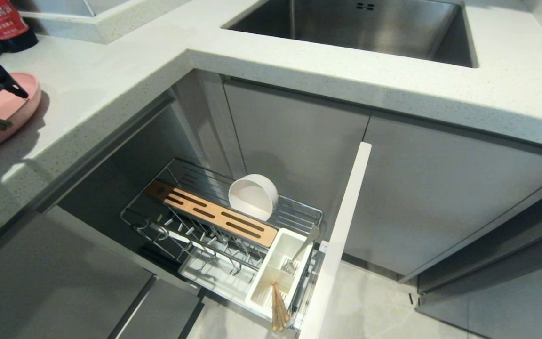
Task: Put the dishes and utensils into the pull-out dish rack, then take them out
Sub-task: Pick up the chopsticks and place it in the cupboard
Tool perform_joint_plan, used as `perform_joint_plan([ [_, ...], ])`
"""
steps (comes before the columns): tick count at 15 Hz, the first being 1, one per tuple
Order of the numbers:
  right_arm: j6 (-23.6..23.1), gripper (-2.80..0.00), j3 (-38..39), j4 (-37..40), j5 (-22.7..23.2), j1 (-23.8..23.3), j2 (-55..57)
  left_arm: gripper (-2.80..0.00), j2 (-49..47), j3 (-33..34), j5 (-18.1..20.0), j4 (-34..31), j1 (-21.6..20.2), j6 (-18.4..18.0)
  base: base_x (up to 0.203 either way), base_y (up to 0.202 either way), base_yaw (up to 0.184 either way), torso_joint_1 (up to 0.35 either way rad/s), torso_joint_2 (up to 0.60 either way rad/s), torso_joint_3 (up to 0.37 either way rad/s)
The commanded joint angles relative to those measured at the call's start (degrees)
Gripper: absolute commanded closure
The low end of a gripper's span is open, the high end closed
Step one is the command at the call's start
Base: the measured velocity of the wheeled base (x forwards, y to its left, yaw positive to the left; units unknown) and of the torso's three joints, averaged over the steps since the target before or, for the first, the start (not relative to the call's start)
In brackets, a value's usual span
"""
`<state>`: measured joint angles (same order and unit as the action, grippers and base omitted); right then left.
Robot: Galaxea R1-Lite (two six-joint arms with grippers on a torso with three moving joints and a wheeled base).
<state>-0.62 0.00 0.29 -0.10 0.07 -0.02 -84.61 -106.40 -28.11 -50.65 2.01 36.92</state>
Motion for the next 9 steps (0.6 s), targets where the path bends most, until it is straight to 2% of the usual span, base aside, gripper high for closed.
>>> perform_joint_plan([
  [1, -0.1, 0.0, 0.0, 0.0, 0.0, 0.0, 0.0, -2.8, -0.2, -0.1, -0.1, -0.3, 0.3, 0.3, 0.0, 0.0, 0.0, 0.0, 0.0, 0.0],
  [8, 0.0, 0.0, 0.0, 0.0, 0.0, 0.0, 0.0, -2.8, -0.7, -0.5, -0.1, -0.2, 0.5, 1.1, 0.0, 0.0, 0.0, 0.0, 0.0, 0.0],
  [9, 0.0, 0.0, 0.0, 0.0, 0.0, 0.0, 0.0, -1.0, -0.7, -0.5, -0.1, -0.2, 0.5, 1.1, 0.0, 0.0, 0.0, 0.0, 0.0, 0.0],
])
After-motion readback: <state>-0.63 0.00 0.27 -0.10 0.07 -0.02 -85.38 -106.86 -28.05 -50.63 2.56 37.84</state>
